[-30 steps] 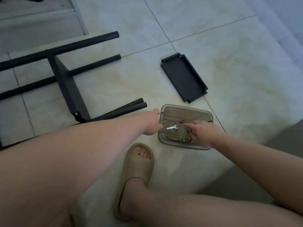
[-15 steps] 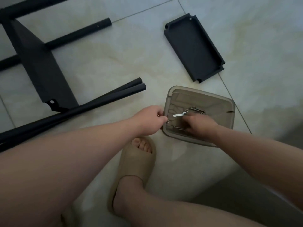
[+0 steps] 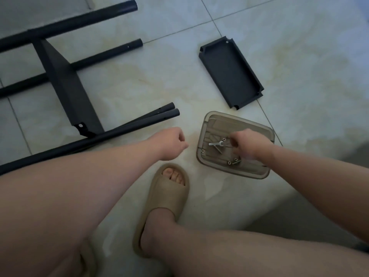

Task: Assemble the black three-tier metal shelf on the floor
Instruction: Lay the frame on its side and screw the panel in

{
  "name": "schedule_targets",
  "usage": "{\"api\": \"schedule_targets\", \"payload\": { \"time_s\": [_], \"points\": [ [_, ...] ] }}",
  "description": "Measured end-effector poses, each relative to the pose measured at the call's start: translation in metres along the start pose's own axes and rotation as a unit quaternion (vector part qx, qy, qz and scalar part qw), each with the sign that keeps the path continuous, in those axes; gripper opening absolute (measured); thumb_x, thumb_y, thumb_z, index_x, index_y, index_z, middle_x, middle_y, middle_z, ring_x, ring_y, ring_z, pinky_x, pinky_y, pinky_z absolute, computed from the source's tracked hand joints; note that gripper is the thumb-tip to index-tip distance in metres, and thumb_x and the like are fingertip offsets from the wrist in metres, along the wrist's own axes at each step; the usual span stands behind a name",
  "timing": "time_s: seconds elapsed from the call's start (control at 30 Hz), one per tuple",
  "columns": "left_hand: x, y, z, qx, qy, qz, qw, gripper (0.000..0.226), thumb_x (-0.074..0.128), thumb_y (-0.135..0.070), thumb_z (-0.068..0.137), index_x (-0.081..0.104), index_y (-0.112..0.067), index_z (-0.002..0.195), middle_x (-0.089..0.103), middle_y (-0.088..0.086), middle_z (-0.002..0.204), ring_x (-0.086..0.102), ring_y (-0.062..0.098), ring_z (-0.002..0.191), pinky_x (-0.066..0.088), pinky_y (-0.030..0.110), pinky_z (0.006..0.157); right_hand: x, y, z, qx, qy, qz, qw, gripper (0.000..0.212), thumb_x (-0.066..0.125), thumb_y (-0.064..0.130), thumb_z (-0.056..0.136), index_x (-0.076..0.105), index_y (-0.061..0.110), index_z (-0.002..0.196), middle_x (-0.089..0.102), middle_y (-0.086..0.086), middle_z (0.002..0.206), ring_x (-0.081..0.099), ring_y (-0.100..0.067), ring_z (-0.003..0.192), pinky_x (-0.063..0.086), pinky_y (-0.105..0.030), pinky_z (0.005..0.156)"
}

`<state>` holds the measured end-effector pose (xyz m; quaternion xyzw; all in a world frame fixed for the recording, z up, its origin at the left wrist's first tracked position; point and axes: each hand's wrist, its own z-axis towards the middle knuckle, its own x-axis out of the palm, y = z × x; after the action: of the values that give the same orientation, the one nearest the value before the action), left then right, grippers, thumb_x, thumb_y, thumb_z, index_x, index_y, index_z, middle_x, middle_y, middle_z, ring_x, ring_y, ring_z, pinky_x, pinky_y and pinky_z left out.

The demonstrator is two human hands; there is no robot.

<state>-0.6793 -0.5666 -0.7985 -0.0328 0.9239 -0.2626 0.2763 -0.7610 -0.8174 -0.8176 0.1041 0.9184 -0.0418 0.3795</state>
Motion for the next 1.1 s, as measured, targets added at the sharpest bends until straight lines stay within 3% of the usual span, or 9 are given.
{"api": "schedule_targets", "payload": {
  "time_s": [0.13, 0.27, 0.47, 0.53, 0.63, 0.73, 0.9, 1.0, 1.1],
  "points": [
    [-0.039, 0.020, -0.039, -0.006, -0.036, 0.068, 0.997, 0.011, 0.054, -0.035, 0.100, 0.058, -0.025, 0.103, 0.069, 0.001, 0.112, 0.062, 0.022, 0.103, 0.047, 0.032, 0.082, -0.040, 0.020, -0.032, -0.006, -0.060, 0.004, 0.998, 0.003, 0.059, 0.018, 0.091, 0.059, 0.022, 0.092, 0.060, -0.002, 0.090, 0.059, -0.029, 0.086, 0.049, -0.034, 0.069],
    [-0.080, 0.044, -0.088, -0.008, -0.092, 0.104, 0.990, 0.012, 0.055, -0.033, 0.099, 0.061, -0.023, 0.105, 0.066, 0.005, 0.118, 0.060, 0.026, 0.107, 0.046, 0.031, 0.085, -0.080, 0.066, -0.064, -0.041, -0.123, 0.024, 0.991, 0.008, 0.056, 0.018, 0.094, 0.056, 0.024, 0.089, 0.063, -0.004, 0.095, 0.061, -0.032, 0.093, 0.050, -0.036, 0.072],
    [-0.131, 0.095, -0.164, -0.016, -0.158, 0.076, 0.984, 0.010, 0.058, -0.030, 0.098, 0.063, -0.021, 0.101, 0.067, 0.005, 0.114, 0.061, 0.025, 0.105, 0.049, 0.034, 0.088, -0.126, 0.171, -0.095, -0.105, -0.129, 0.081, 0.983, 0.005, 0.069, 0.023, 0.094, 0.067, 0.023, 0.090, 0.067, -0.002, 0.095, 0.062, -0.025, 0.086, 0.054, -0.038, 0.077],
    [-0.140, 0.120, -0.180, -0.019, -0.172, 0.056, 0.983, 0.009, 0.057, -0.031, 0.099, 0.060, -0.023, 0.100, 0.065, 0.001, 0.110, 0.060, 0.024, 0.103, 0.049, 0.036, 0.088, -0.132, 0.203, -0.095, -0.121, -0.127, 0.099, 0.980, 0.004, 0.068, 0.022, 0.094, 0.070, 0.022, 0.090, 0.067, 0.000, 0.088, 0.062, -0.023, 0.079, 0.053, -0.033, 0.067],
    [-0.148, 0.158, -0.190, -0.047, -0.164, 0.050, 0.984, 0.019, 0.057, -0.030, 0.099, 0.064, -0.019, 0.112, 0.065, 0.001, 0.108, 0.061, 0.023, 0.102, 0.048, 0.035, 0.084, -0.130, 0.246, -0.089, -0.155, -0.115, 0.120, 0.974, 0.007, 0.069, 0.020, 0.092, 0.071, 0.024, 0.087, 0.064, 0.013, 0.079, 0.057, -0.006, 0.070, 0.039, -0.010, 0.050],
    [-0.156, 0.186, -0.179, -0.079, -0.166, 0.043, 0.982, 0.027, 0.057, -0.029, 0.099, 0.065, -0.015, 0.120, 0.066, 0.006, 0.122, 0.060, 0.027, 0.111, 0.046, 0.034, 0.086, -0.124, 0.285, -0.078, -0.190, -0.087, 0.129, 0.969, 0.009, 0.070, 0.018, 0.091, 0.073, 0.027, 0.090, 0.061, 0.020, 0.079, 0.055, 0.002, 0.073, 0.038, -0.003, 0.055],
    [-0.151, 0.212, -0.143, -0.095, -0.127, 0.036, 0.987, 0.043, 0.063, -0.042, 0.095, 0.064, -0.014, 0.128, 0.064, 0.006, 0.129, 0.059, 0.028, 0.116, 0.049, 0.036, 0.096, -0.101, 0.324, -0.054, -0.204, -0.043, 0.175, 0.962, 0.026, 0.065, 0.014, 0.092, 0.068, 0.038, 0.084, 0.070, 0.015, 0.076, 0.063, -0.003, 0.074, 0.047, -0.018, 0.060],
    [-0.133, 0.223, -0.119, -0.078, -0.055, 0.048, 0.994, 0.057, 0.066, -0.051, 0.091, 0.059, -0.016, 0.135, 0.063, 0.004, 0.130, 0.058, 0.026, 0.117, 0.048, 0.035, 0.098, -0.079, 0.328, -0.040, -0.202, -0.024, 0.212, 0.956, 0.019, 0.065, 0.013, 0.095, 0.072, 0.030, 0.092, 0.074, 0.007, 0.079, 0.070, -0.010, 0.081, 0.059, -0.030, 0.077],
    [-0.117, 0.232, -0.095, -0.054, -0.034, 0.048, 0.997, 0.054, 0.070, -0.050, 0.089, 0.060, -0.018, 0.132, 0.065, 0.002, 0.126, 0.061, 0.024, 0.112, 0.050, 0.034, 0.094, -0.055, 0.324, -0.026, -0.207, -0.023, 0.250, 0.946, 0.016, 0.066, 0.013, 0.096, 0.072, 0.028, 0.096, 0.075, 0.006, 0.082, 0.072, -0.008, 0.083, 0.058, -0.031, 0.085]
  ]
}}
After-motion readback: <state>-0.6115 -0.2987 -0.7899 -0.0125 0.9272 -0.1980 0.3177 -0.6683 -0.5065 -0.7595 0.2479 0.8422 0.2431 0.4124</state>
